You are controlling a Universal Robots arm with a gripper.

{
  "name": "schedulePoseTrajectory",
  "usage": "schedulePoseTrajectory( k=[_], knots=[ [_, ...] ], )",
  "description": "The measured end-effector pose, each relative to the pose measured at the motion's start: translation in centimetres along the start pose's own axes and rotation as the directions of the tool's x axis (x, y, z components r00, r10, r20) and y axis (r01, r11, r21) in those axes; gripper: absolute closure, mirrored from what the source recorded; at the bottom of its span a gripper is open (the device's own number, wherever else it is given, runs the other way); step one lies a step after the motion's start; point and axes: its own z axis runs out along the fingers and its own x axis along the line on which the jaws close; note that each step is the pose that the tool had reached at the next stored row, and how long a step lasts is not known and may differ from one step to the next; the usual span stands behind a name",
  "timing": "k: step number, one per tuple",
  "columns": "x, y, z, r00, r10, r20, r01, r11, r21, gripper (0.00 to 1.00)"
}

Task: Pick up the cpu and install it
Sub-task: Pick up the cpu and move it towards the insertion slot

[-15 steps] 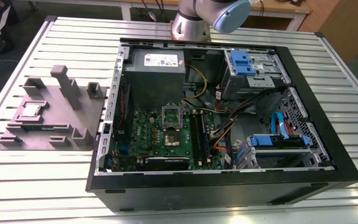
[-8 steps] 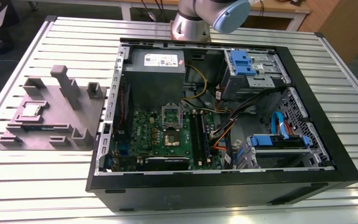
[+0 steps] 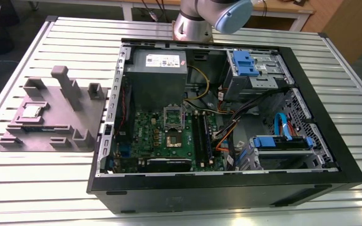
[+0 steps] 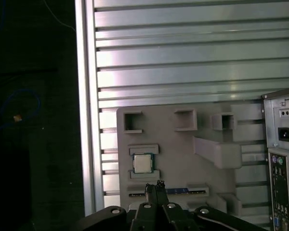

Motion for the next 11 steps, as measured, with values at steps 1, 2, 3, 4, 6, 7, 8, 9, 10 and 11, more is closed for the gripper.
schedulePoseTrajectory(
  k=[1, 2, 3, 4, 6, 7, 8, 9, 10, 11],
  knots=[
    [0.04, 0.0, 0.01, 1.0, 0.0, 0.0001, 0.0, 1.0, -0.0001, 0.9],
    [0.07, -0.01, 0.01, 1.0, 0.0, 0.0, 0.0, 1.0, 0.0, 0.9],
    [0.1, -0.01, 0.01, 1.0, 0.0, 0.0, 0.0, 1.0, 0.0, 0.9],
    [0.14, -0.01, 0.02, 1.0, 0.0, 0.0, 0.0, 1.0, 0.0, 0.9],
    [0.21, -0.02, 0.03, 1.0, 0.0, -0.0001, 0.0, 1.0, 0.0, 0.9],
    [0.24, -0.02, 0.03, 1.0, 0.0, 0.0, 0.0, 1.0, 0.0, 0.9],
    [0.28, -0.02, 0.04, 1.0, 0.0, 0.0, 0.0, 1.0, 0.0, 0.9],
    [0.31, -0.03, 0.04, 1.0, 0.0, 0.0, 0.0, 1.0, 0.0, 0.9],
    [0.35, -0.03, 0.04, 1.0, 0.0, -0.0001, 0.0, 1.0, 0.0, 0.9],
    [0.38, -0.03, 0.05, 1.0, 0.0, 0.0, 0.0, 1.0, 0.0, 0.9]
  ],
)
